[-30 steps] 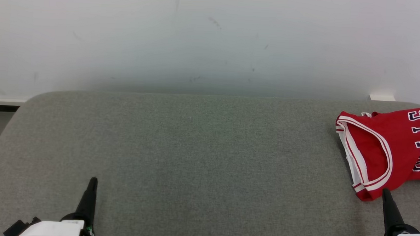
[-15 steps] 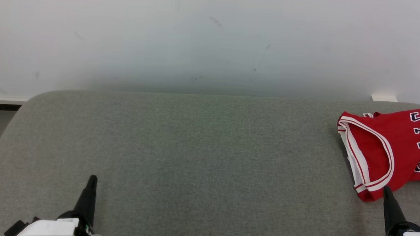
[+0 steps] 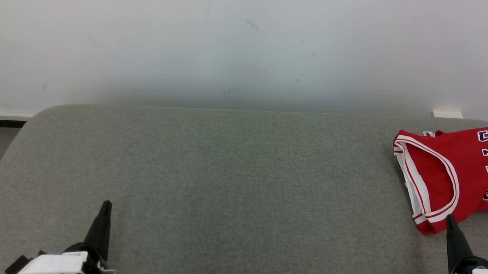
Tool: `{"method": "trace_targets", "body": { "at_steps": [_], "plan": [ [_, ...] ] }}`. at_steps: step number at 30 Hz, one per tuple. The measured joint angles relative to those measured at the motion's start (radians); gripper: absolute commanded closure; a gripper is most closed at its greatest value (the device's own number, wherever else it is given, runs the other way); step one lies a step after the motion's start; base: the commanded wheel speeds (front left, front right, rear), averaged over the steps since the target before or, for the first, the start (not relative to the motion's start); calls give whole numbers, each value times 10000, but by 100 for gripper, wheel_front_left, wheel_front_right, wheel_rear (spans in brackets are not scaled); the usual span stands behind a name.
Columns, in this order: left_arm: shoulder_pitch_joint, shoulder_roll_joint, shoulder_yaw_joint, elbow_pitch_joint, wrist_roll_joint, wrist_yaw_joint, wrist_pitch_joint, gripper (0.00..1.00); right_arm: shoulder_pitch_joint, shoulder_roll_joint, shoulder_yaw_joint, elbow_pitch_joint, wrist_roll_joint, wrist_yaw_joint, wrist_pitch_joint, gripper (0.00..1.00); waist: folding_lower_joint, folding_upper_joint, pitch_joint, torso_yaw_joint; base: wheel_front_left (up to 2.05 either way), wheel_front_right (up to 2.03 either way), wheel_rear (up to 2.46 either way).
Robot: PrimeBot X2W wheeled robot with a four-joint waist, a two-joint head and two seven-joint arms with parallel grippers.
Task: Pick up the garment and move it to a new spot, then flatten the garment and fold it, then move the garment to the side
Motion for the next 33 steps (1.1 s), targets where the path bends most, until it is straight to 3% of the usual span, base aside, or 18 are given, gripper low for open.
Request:
{"method": "trace_targets", "body": {
  "at_steps": [33],
  "plan": [
    [-1,0,2,0,0,0,2,100,-2,2,-2,-2,2,0,0,100,0,0,0,-1,0,0,0]
  ]
}}
